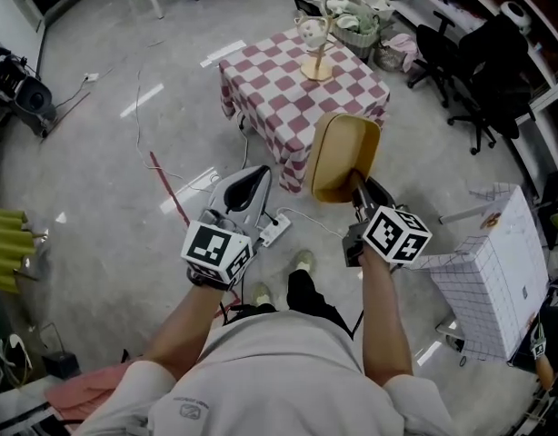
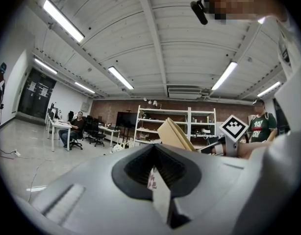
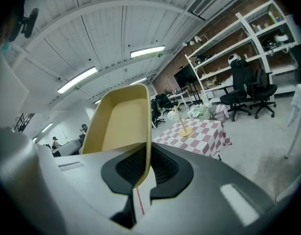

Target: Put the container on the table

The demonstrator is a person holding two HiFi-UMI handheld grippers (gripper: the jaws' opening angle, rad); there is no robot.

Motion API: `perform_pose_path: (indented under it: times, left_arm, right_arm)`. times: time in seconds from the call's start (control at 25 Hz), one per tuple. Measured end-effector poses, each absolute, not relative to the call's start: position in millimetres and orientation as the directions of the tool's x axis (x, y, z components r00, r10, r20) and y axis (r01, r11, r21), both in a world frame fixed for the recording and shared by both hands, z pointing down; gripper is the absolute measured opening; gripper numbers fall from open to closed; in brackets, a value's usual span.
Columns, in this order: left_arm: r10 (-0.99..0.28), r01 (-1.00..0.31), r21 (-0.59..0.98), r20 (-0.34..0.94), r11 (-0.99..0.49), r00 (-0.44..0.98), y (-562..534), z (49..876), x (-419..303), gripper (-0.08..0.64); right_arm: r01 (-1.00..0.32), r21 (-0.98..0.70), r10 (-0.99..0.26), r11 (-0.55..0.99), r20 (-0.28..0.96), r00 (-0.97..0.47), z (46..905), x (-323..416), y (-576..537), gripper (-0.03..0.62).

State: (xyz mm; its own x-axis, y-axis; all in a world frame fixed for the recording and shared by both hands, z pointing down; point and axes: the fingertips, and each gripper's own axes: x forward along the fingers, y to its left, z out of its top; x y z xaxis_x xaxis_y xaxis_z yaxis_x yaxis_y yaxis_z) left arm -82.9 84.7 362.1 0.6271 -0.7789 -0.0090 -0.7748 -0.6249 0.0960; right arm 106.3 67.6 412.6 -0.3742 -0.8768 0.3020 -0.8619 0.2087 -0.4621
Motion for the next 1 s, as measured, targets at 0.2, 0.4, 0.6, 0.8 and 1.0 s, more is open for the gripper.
perform_pose_path:
  times: [0.2, 0.4, 0.6, 0.8, 1.0]
  left_arm:
    - [-0.794, -0.79, 0.092, -0.003, -0.606, 0.608, 50, 362, -58, 0.006]
    - [-0.82, -0.817, 0.093, 0.014, -0.568, 0.572, 18, 365, -38, 0.006]
    - [-0.841, -0.839, 0.092, 0.025, -0.536, 0.54, -4, 366, -21, 0.006]
    - [-0.84, -0.84, 0.083, 0.05, -0.536, 0.541, -17, 370, -13, 0.006]
    - [-0.826, -0.825, 0.085, 0.036, -0.559, 0.563, -34, 370, -17, 0.006]
  right_arm:
    - [-0.858, -0.455, -0.859, 0.239, 0.312, -0.405, 417, 125, 28, 0.023]
    - [-0.841, -0.464, -0.834, 0.277, 0.318, -0.45, 422, 142, -11, 0.023]
    - [-0.83, -0.469, -0.815, 0.303, 0.323, -0.48, 429, 157, -38, 0.023]
    - [-0.822, -0.487, -0.802, 0.296, 0.34, -0.491, 440, 160, -50, 0.023]
    - [-0.833, -0.478, -0.806, 0.278, 0.355, -0.473, 443, 153, -63, 0.023]
